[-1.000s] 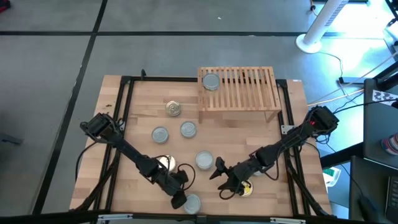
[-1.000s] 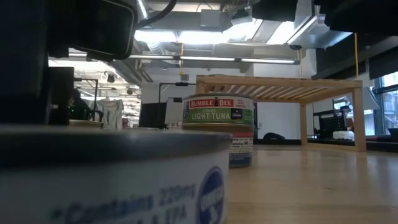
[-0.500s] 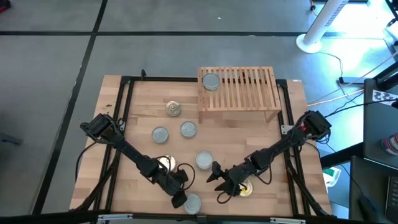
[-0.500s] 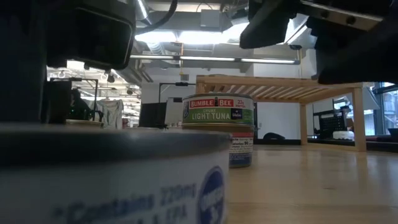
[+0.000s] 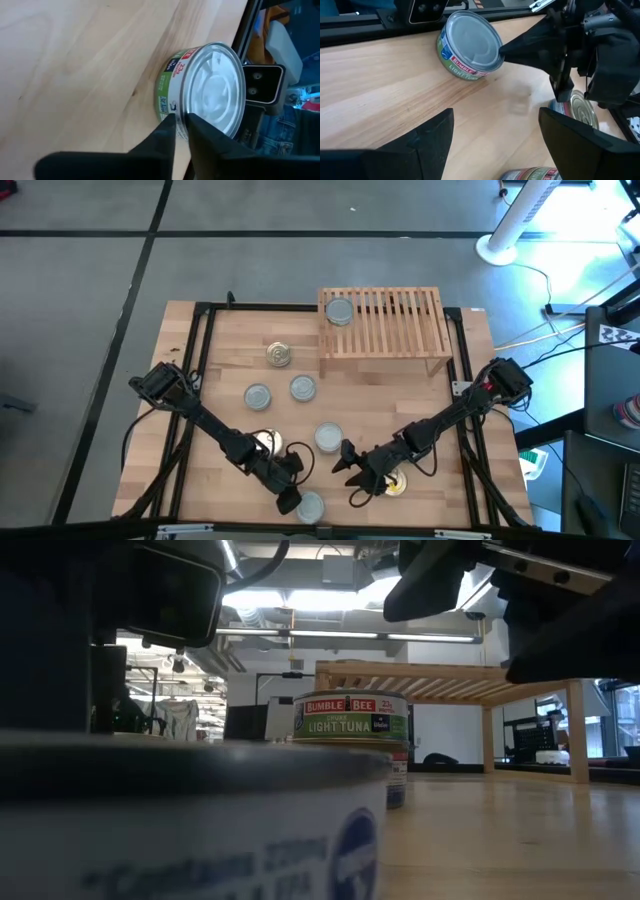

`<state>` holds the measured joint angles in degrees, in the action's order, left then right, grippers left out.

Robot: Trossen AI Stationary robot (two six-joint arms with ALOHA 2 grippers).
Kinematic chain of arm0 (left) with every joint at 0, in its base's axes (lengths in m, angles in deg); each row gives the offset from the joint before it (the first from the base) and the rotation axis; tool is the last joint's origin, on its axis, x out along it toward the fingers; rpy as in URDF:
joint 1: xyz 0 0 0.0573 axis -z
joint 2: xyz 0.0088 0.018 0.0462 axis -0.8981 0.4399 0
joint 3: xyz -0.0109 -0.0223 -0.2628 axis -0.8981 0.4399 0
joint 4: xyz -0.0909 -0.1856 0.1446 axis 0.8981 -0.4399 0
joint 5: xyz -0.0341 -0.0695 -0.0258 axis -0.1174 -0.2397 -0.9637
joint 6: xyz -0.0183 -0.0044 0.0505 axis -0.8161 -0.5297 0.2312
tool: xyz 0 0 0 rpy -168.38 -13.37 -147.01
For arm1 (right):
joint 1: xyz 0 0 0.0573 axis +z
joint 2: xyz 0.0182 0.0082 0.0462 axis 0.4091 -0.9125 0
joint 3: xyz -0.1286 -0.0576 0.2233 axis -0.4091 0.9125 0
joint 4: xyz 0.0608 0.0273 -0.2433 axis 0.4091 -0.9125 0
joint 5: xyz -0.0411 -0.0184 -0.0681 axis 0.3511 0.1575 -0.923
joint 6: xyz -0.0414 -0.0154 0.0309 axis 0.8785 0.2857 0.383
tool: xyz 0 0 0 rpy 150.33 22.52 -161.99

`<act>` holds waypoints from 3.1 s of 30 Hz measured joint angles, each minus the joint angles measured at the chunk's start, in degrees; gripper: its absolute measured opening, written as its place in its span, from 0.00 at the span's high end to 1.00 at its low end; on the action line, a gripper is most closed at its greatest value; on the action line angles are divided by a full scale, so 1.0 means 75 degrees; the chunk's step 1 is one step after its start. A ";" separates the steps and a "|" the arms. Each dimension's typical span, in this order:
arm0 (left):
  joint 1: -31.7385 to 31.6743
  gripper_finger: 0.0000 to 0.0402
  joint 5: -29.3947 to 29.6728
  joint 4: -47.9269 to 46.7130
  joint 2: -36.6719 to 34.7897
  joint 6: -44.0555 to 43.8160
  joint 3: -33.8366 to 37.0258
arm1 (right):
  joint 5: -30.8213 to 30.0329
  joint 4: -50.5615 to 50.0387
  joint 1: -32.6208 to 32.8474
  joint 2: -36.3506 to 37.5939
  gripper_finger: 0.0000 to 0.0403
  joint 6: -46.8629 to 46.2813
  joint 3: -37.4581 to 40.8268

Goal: Stack canned seafood by type on shelf
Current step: Stack the green tuna can on top of the green tuna can on the shelf

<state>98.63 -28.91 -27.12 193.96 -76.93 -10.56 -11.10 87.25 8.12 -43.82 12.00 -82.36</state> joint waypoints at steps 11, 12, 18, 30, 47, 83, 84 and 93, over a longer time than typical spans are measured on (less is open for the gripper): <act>-0.0086 0.99 -0.0023 0.0085 0.0000 -0.0243 0.0006 | -0.0007 0.0160 0.0000 0.0003 0.28 0.0006 0.0000; -0.0113 0.99 -0.0021 0.0085 0.0001 -0.0296 0.0006 | -0.0009 0.0160 0.0000 0.0003 0.28 0.0006 0.0000; -0.0303 1.00 -0.0018 0.0079 0.0009 -0.0432 0.0009 | -0.0009 0.0167 0.0000 0.0003 0.28 0.0006 0.0000; -0.0784 1.00 -0.0053 0.0067 0.0015 -0.0451 0.0018 | 0.0409 0.0066 -0.0006 0.0006 0.28 0.0029 0.0000; -0.1050 1.00 -0.0128 0.0044 0.0017 -0.1263 0.0023 | 0.0185 0.0043 0.0010 -0.0369 0.28 0.0616 0.0003; -0.1145 1.00 -0.0128 0.0058 0.0017 -0.1650 0.0023 | -0.0145 0.1289 0.0043 -0.0370 0.28 0.0807 -0.0006; -0.1145 1.00 -0.0128 0.0058 0.0017 -0.1651 0.0023 | -0.0117 0.1344 0.0044 -0.0382 0.28 0.0752 -0.0006; -0.1145 1.00 -0.0128 0.0050 0.0017 -0.1651 0.0023 | 0.0067 0.2039 0.0044 -0.0907 0.28 0.0391 -0.0006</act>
<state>90.03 -29.87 -26.74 194.09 -89.31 -10.38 -10.60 102.54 8.45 -50.62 14.93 -82.41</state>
